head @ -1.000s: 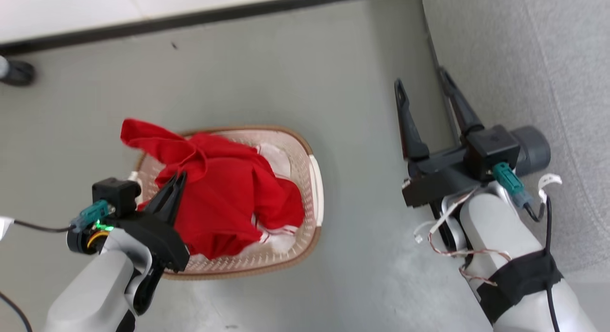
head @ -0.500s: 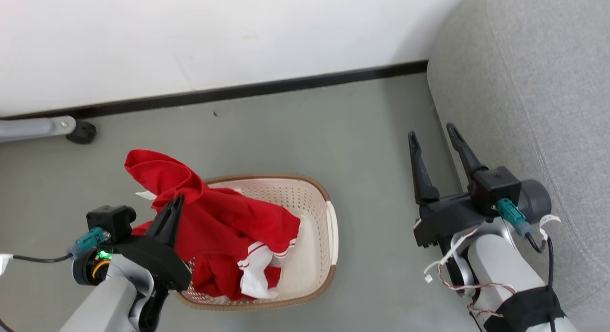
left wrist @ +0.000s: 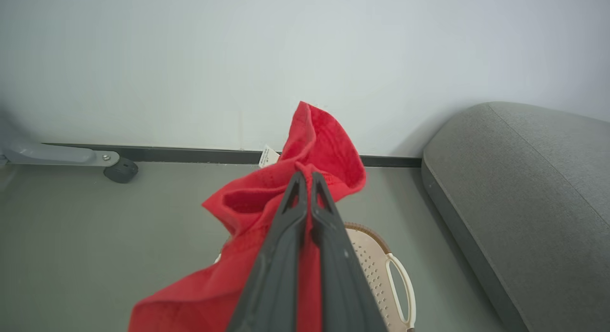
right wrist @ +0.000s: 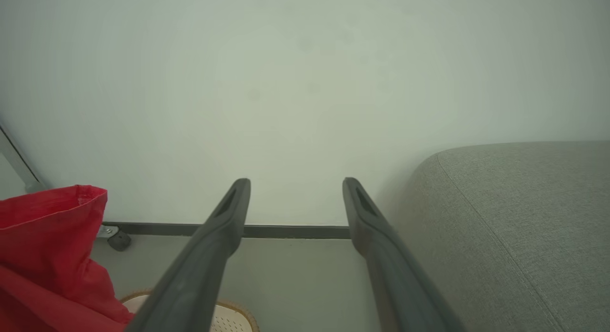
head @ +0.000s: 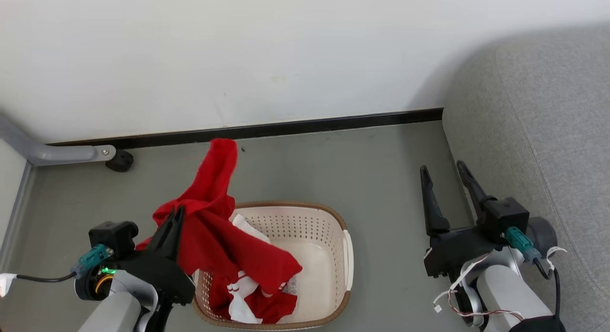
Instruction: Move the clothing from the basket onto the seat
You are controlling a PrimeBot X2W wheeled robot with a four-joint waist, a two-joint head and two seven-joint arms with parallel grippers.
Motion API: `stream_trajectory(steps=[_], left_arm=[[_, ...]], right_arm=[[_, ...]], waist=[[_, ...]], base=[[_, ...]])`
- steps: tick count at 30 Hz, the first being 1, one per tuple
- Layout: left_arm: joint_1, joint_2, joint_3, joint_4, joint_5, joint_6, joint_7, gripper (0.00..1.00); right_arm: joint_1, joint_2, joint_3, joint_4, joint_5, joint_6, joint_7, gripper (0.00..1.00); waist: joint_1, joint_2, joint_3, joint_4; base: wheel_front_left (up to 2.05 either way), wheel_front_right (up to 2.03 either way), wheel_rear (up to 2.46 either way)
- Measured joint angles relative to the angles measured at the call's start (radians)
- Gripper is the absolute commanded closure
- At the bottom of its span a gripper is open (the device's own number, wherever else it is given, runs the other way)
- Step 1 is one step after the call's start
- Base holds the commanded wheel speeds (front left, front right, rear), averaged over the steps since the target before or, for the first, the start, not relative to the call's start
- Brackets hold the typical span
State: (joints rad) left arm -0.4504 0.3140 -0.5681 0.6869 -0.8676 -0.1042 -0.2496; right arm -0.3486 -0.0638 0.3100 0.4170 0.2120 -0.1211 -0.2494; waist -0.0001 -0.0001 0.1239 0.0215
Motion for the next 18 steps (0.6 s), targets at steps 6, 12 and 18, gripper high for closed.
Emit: stream_trajectory(steps=[6, 12, 18], left_arm=[[0.038, -0.001, 0.027, -0.035, 0.029, 0.013, 0.0, 1.0], [0.085, -0.01, 0.051, -0.083, 0.065, 0.026, 0.0, 1.0], [0.112, -0.011, 0.08, -0.121, 0.085, 0.03, 0.0, 1.0]], right_arm=[[0.015, 0.001, -0.003, 0.009, 0.006, 0.017, 0.0, 0.0], [0.043, 0.001, -0.006, 0.006, 0.018, 0.033, 0.0, 0.0], [0.054, 0.001, -0.006, 0.0, 0.018, 0.033, 0.0, 0.0]], waist=[[0.0, 0.0, -0.042, 0.015], [0.0, 0.0, -0.075, 0.02], [0.0, 0.0001, -0.083, 0.017]], base=[[0.0, 0.0, 0.0], [0.0, 0.0, 0.0], [0.0, 0.0, 0.0]])
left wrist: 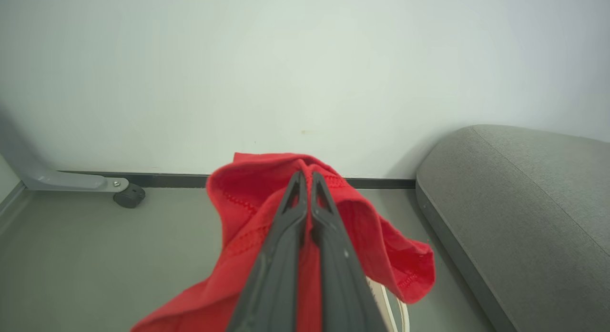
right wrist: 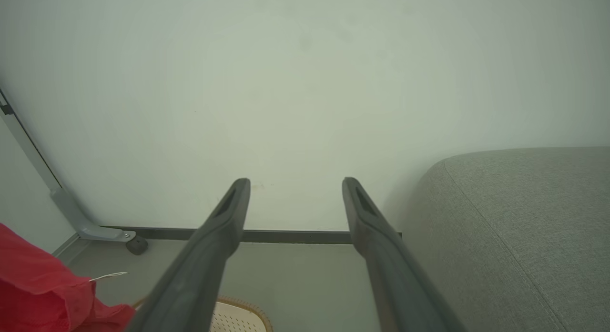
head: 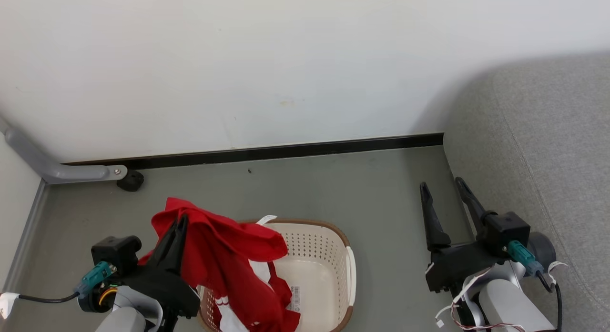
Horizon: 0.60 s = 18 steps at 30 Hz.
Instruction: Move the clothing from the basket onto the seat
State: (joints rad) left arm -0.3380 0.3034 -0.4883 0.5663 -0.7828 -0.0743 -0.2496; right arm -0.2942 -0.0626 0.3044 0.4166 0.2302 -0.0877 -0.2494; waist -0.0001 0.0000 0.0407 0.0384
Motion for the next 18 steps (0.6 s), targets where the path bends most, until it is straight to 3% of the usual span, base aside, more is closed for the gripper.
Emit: stream_trajectory(steps=[18], left_arm=[[-0.045, 0.009, 0.07, -0.194, 0.097, -0.007, 0.0, 1.0]], right_arm=[[0.0, 0.001, 0.004, -0.016, -0.001, 0.004, 0.0, 0.0]], waist=[[0.0002, 0.0, 0.019, 0.0]], base=[[0.0, 0.0, 0.0]])
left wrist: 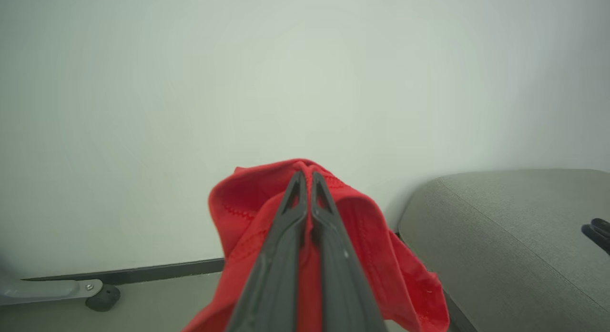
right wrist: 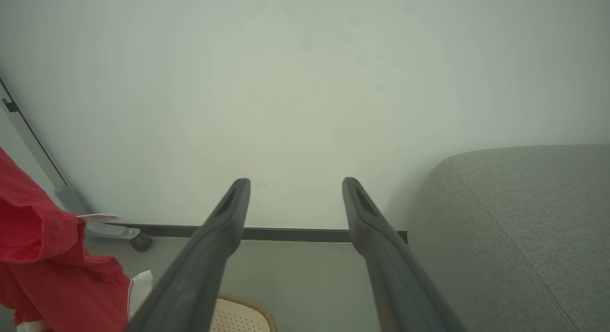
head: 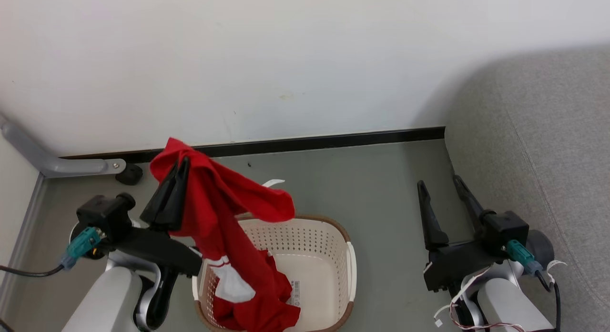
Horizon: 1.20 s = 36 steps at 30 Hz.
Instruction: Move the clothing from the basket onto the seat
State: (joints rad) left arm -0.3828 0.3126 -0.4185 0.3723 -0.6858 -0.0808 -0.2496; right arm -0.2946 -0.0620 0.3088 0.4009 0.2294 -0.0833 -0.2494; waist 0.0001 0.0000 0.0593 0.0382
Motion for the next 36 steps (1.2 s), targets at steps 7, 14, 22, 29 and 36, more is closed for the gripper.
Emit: stream_trajectory(steps=[7, 14, 22, 29, 36], left_arm=[[-0.05, -0.013, -0.005, -0.078, 0.026, -0.017, 0.0, 1.0], [-0.101, -0.032, -0.014, -0.132, 0.056, -0.025, 0.0, 1.0], [-0.147, -0.054, -0.041, -0.184, 0.068, -0.034, 0.0, 1.0], [-0.154, -0.07, -0.065, -0.189, 0.071, -0.035, 0.0, 1.0], [-0.188, -0.095, -0.09, -0.211, 0.071, -0.043, 0.0, 1.0]], right_arm=[[-0.005, 0.0, 0.024, 0.008, -0.003, 0.004, 0.0, 0.0], [-0.028, 0.001, 0.052, 0.019, -0.003, 0.015, 0.0, 0.0], [-0.075, 0.0, 0.154, 0.028, -0.004, 0.034, 0.0, 0.0], [-0.184, 0.0, 0.366, 0.04, 0.04, 0.057, 0.0, 0.0], [-0.278, -0.002, 0.479, 0.082, 0.1, 0.047, 0.0, 0.0]], waist=[[0.0, 0.0, 0.006, 0.006], [0.0, 0.0001, 0.011, 0.01], [0.0, 0.0, 0.017, 0.018], [0.0, 0.0, 0.021, 0.034], [-0.0001, 0.0, 0.024, 0.066]], base=[[0.0, 0.0, 0.0], [0.0, 0.0, 0.0], [0.0, 0.0, 0.0], [0.0, 0.0, 0.0], [0.0, 0.0, 0.0]])
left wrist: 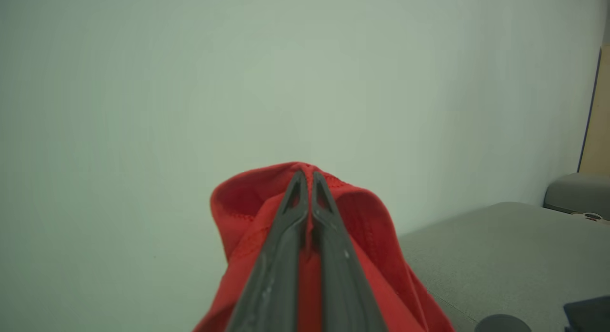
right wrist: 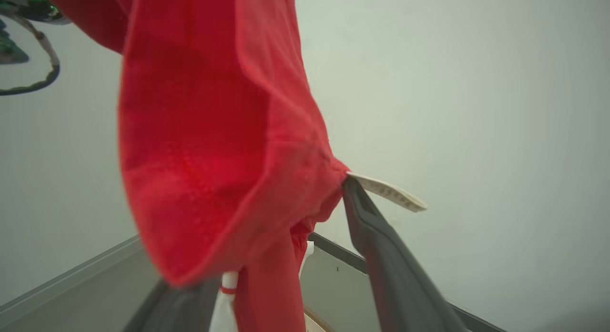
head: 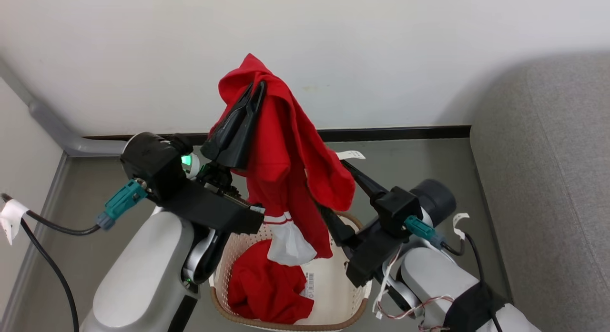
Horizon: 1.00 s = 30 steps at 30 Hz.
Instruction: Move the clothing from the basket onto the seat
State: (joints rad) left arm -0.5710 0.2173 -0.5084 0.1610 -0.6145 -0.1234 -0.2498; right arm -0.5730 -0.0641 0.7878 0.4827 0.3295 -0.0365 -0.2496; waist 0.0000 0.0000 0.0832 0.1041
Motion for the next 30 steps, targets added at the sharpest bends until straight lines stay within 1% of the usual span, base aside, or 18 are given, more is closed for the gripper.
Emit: stream_trajectory(steps=[5, 9, 12, 13, 14, 15, 17, 18, 23, 24, 25, 30], left_arm=[[-0.011, -0.019, -0.031, -0.015, 0.0, 0.0, 0.0, 1.0], [-0.022, -0.025, -0.05, -0.034, 0.0, 0.0, 0.0, 1.0], [-0.022, -0.029, -0.061, -0.037, 0.0, 0.0, 0.0, 1.0], [-0.022, -0.029, -0.066, -0.038, 0.0, 0.0, 0.0, 1.0], [-0.022, -0.03, -0.071, -0.039, 0.0, 0.0, 0.0, 1.0], [-0.022, -0.029, -0.074, -0.039, 0.0, 0.0, 0.0, 1.0], [-0.021, -0.026, -0.074, -0.037, -0.001, -0.001, 0.0, 1.0], [-0.021, -0.026, -0.074, -0.037, -0.001, -0.001, 0.0, 1.0], [-0.02, -0.018, -0.062, -0.025, -0.008, -0.001, 0.0, 1.0], [-0.02, -0.016, -0.055, -0.018, -0.008, -0.001, 0.0, 0.63], [-0.018, -0.011, -0.045, -0.012, -0.009, -0.001, 0.0, 0.0], [-0.01, 0.006, -0.012, 0.03, -0.014, -0.001, -0.003, 0.0]], right_arm=[[-0.073, -0.001, 0.056, 0.041, 0.045, -0.024, 0.0, 0.0], [-0.136, -0.002, 0.104, 0.074, 0.069, -0.035, 0.0, 0.0], [-0.179, -0.002, 0.142, 0.095, 0.091, -0.035, 0.001, 0.0], [-0.19, -0.002, 0.156, 0.102, 0.106, -0.039, 0.002, 0.15], [-0.199, -0.002, 0.169, 0.108, 0.121, -0.042, 0.002, 0.15], [-0.204, -0.002, 0.179, 0.108, 0.137, -0.044, 0.002, 1.0], [-0.217, -0.002, 0.204, 0.105, 0.174, -0.044, 0.002, 1.0], [-0.217, -0.002, 0.204, 0.105, 0.174, -0.044, 0.002, 1.0], [-0.225, -0.002, 0.235, 0.105, 0.234, -0.057, 0.002, 1.0], [-0.228, -0.002, 0.239, 0.107, 0.243, -0.058, 0.002, 1.0], [-0.233, -0.002, 0.245, 0.107, 0.253, -0.059, 0.002, 1.0], [-0.239, -0.002, 0.257, 0.11, 0.295, -0.065, 0.001, 1.0]], waist=[[0.0, 0.0, 0.004, 0.027], [0.0, 0.0, 0.007, 0.049], [0.0, 0.0, 0.01, 0.064], [0.0, 0.0, 0.01, 0.068], [0.0, 0.0, 0.011, 0.073], [0.0, 0.0, 0.011, 0.077], [0.0, 0.0, 0.012, 0.083], [0.0, 0.0, 0.012, 0.083], [0.0, 0.0001, 0.013, 0.087], [0.0, 0.0, 0.013, 0.086], [0.0001, 0.0, 0.012, 0.085], [0.0001, 0.0, 0.006, 0.068]], base=[[0.0, 0.0, 0.0], [0.0, 0.0, 0.0], [0.0, 0.0, 0.0], [0.0, 0.0, 0.0], [0.0, 0.0, 0.0], [0.0, 0.0, 0.0], [0.0, 0.0, 0.0], [0.0, 0.0, 0.0], [0.0, 0.0, 0.0], [0.0, 0.0, 0.0], [0.0, 0.0, 0.0], [0.0, 0.0, 0.0]])
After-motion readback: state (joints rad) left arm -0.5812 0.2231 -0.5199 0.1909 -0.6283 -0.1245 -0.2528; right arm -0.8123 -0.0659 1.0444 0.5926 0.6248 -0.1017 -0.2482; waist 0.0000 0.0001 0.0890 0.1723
